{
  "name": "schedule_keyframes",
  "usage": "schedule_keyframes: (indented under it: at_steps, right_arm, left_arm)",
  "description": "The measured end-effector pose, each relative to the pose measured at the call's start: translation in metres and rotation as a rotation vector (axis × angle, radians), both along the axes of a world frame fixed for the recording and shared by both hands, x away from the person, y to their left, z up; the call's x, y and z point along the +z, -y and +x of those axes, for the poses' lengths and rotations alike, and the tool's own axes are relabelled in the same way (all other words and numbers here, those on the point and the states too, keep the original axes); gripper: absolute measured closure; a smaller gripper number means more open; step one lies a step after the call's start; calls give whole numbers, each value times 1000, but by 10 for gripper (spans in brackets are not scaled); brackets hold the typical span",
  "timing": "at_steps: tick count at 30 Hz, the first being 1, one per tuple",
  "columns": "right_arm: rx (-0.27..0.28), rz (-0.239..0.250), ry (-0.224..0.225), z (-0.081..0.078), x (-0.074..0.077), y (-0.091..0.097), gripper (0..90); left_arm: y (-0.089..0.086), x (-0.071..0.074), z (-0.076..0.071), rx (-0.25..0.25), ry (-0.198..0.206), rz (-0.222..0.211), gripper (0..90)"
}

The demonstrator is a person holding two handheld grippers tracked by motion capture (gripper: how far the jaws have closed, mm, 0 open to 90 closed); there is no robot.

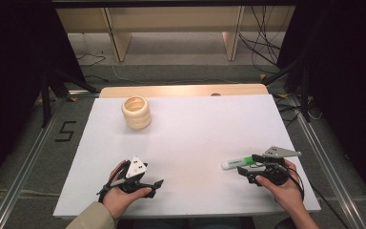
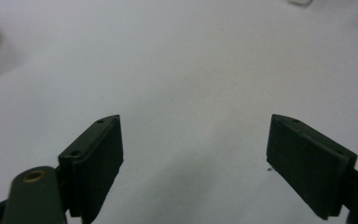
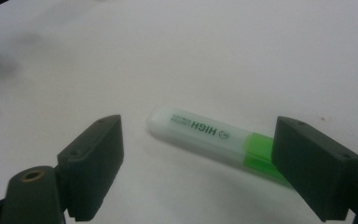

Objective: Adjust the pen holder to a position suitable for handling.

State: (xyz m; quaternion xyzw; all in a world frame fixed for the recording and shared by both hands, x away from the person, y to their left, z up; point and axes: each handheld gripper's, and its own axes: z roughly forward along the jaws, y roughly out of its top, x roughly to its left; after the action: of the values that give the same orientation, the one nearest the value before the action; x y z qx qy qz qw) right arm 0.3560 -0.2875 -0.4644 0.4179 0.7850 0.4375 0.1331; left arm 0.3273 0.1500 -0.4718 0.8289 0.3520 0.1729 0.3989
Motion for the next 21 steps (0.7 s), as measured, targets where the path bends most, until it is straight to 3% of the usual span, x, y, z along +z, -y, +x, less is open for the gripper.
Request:
schedule_keyframes:
  at_steps: [14, 17, 21]
  right_arm:
    - [-49, -22, 17, -2, 2, 9, 199]
    - [-86, -37, 17, -4, 3, 12, 312]
    - [-128, -64, 6, -6, 5, 18, 534]
  left_arm:
    - [-6, 0, 5, 32, 8, 4, 163]
    - [-5, -1, 5, 32, 11, 5, 163]
    - [-5, -1, 6, 31, 10, 4, 165]
